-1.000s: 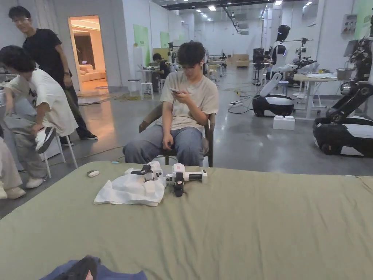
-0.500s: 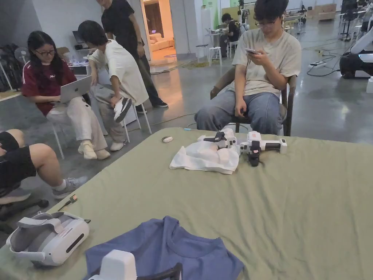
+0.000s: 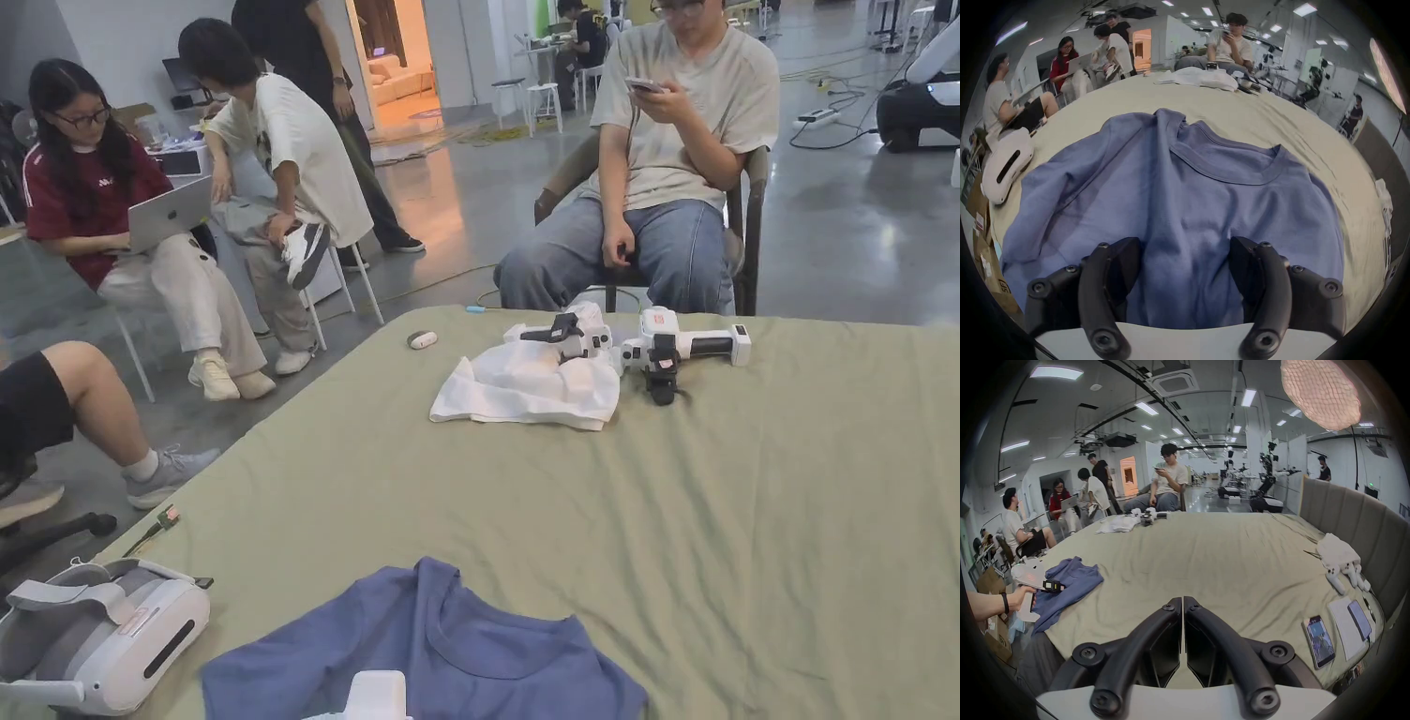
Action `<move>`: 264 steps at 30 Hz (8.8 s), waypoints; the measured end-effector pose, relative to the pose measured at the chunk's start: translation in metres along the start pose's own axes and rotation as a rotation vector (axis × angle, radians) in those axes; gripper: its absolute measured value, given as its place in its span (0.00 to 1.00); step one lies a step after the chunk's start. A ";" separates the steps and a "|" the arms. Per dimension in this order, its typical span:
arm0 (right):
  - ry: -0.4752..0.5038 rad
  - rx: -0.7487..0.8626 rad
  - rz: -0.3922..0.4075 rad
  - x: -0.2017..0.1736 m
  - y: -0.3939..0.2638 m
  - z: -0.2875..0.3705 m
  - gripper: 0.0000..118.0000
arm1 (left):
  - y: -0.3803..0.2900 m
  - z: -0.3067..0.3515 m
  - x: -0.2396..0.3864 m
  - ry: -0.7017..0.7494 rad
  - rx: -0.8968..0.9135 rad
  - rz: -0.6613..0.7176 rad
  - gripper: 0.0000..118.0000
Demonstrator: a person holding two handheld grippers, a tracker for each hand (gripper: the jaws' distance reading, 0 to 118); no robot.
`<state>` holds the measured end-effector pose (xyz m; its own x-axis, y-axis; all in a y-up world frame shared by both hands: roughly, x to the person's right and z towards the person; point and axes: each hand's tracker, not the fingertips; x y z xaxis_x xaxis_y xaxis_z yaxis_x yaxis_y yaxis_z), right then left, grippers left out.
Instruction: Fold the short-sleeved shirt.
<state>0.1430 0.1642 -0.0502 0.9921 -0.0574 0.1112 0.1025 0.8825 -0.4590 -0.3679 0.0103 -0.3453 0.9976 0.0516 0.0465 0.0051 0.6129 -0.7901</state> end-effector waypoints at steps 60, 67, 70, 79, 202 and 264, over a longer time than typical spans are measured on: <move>-0.099 0.291 -0.079 0.042 0.015 0.116 0.00 | -0.022 0.349 0.243 -0.643 0.783 -0.340 0.67; -0.063 0.344 -0.018 0.025 0.018 0.112 0.00 | -0.060 0.375 0.196 -0.408 0.909 -0.241 0.00; -0.058 0.312 -0.017 0.022 0.009 0.110 0.00 | -0.076 0.380 0.181 -0.377 0.859 -0.241 0.00; -0.068 0.328 -0.038 0.025 0.015 0.115 0.00 | -0.091 0.386 0.170 -0.283 0.826 -0.261 0.00; -0.421 0.529 0.064 0.128 0.471 -0.038 0.03 | 0.377 0.347 0.203 -0.173 0.869 -0.163 0.00; -0.259 -0.114 -0.395 0.136 -0.088 0.085 0.65 | -0.113 0.229 0.087 -0.121 0.336 -0.021 0.73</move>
<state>0.2631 0.1186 0.0801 0.8265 -0.2470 0.5059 0.4896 0.7588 -0.4295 -0.2970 0.1259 -0.1124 0.9820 0.1171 0.1481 -0.0180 0.8388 -0.5441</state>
